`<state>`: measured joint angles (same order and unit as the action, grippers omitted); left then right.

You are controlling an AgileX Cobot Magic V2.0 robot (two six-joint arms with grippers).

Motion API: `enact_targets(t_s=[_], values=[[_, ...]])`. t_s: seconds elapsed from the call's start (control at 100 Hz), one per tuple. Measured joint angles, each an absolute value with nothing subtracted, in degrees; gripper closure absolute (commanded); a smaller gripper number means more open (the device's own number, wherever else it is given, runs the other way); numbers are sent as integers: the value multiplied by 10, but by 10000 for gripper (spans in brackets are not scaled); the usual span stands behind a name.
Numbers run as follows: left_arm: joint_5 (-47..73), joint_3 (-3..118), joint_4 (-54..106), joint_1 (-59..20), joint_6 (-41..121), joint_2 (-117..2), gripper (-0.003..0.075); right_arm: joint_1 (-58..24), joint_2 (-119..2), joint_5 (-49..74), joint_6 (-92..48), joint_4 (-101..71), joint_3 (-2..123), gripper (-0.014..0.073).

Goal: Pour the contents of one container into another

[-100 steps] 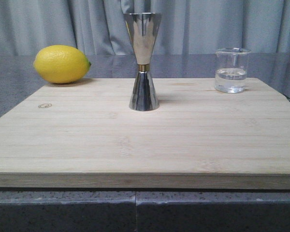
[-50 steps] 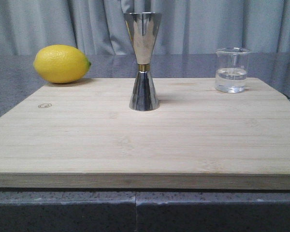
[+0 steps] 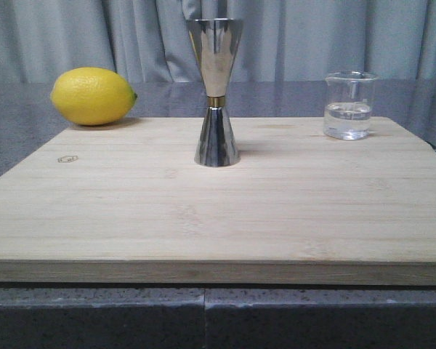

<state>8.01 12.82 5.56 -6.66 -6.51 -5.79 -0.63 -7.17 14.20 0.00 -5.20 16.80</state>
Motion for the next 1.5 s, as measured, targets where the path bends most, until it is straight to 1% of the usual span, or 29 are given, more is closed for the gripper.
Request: enact_targets(t_s=[0.15,0.28,0.4,0.56,0.64,0.71,0.75,0.76,0.78,0.82,0.83,0.85,0.86,0.9,0.93,0.95,0.97,1.0,1.07,1.21,1.39,1.5], values=[[144,207,56,-123,-65,-160,738,-6,-152,213,0,-52,247,657],[138,245,56,-198,-45,-243,738,-6,-214,244,0,-52,292,658],[75,250,55,-283,-38,-314,738,-6,-249,244,0,-52,305,658],[-41,251,30,-393,-35,-408,734,-6,-270,244,0,-52,305,657],[-99,251,6,-429,-35,-456,699,-6,-270,244,0,-52,305,654],[-139,253,-5,-450,-35,-495,624,-6,-270,244,0,-52,305,626],[-156,253,-9,-459,-34,-514,553,-6,-270,244,0,-52,305,592],[-162,253,-9,-460,-34,-521,525,-6,-270,244,0,-52,305,585],[-171,253,-12,-462,-33,-531,495,-6,-270,244,0,-52,305,560],[-185,253,-17,-466,-33,-550,397,-6,-270,244,0,-52,305,503],[-190,253,-17,-466,-33,-553,363,-6,-270,244,0,-52,305,492],[-198,253,-19,-467,-33,-562,328,-6,-270,244,0,-52,305,459],[-200,253,-19,-467,-32,-565,295,-6,-270,244,0,-52,305,435],[-216,253,-20,-468,-33,-580,206,-6,-270,244,0,-52,305,374],[-227,253,-20,-468,-33,-590,164,-6,-270,244,0,-52,305,313],[-233,253,-21,-468,-33,-596,142,-6,-270,244,0,-52,305,290],[-240,253,-21,-468,-33,-602,131,-6,-270,244,0,-52,305,256],[-245,254,-21,-468,-33,-610,131,-6,-270,241,0,-52,305,209],[-257,254,-24,-468,-32,-630,147,-6,-270,233,0,-52,305,159],[-290,254,-62,-468,-32,-681,186,-6,-276,222,0,-52,305,156],[-385,255,-89,-468,-32,-753,186,-6,-287,222,0,-52,305,156],[-420,256,-103,-459,-39,-790,186,-6,-290,222,0,-52,305,156]])
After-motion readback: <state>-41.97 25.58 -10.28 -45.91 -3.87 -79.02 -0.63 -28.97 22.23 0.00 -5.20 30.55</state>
